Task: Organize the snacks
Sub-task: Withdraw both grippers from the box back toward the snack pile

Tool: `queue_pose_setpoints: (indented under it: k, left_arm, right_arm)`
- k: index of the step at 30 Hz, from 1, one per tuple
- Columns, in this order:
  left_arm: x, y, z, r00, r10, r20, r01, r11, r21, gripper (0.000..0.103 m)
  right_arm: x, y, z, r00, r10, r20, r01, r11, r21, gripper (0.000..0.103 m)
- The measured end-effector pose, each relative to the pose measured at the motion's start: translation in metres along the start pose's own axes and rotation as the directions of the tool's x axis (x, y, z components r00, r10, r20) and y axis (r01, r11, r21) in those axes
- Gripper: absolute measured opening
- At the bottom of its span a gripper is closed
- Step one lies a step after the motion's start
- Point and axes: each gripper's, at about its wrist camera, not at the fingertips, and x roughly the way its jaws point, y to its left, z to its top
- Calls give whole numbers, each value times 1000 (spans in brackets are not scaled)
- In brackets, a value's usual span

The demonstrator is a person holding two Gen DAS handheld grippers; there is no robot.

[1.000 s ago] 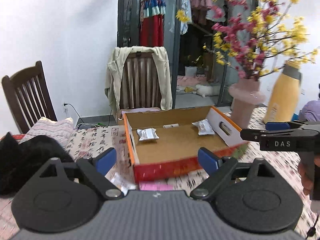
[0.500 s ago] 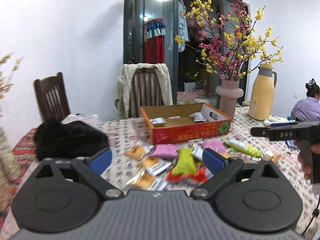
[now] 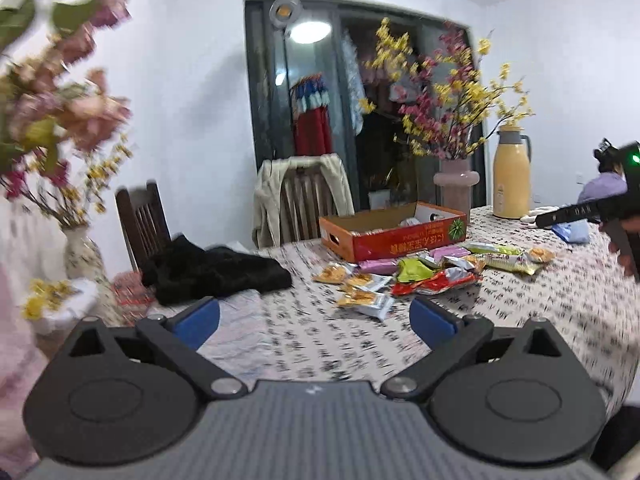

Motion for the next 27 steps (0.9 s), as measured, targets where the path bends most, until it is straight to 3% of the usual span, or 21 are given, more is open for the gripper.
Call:
queue_pose_setpoints:
  k: [4, 11, 16, 27]
  left_arm:
    - [-34, 37, -25, 999, 15, 39, -17, 999, 44, 103]
    - [-66, 105, -62, 998, 69, 12, -70, 996, 57, 103]
    - [-76, 126, -79, 1000, -11, 7, 10, 995, 100, 103]
    - [-79, 139, -101, 995, -97, 29, 93, 989, 116, 103]
  right_arm:
    - [-12, -9, -7, 998, -64, 1, 64, 998, 18, 92]
    - [-22, -24, -6, 989, -148, -2, 148, 987, 58, 92]
    - [-33, -21, -6, 984, -177, 10, 176, 983, 45, 92]
    - [-40, -12, -2, 984, -178, 9, 177, 982, 59, 93]
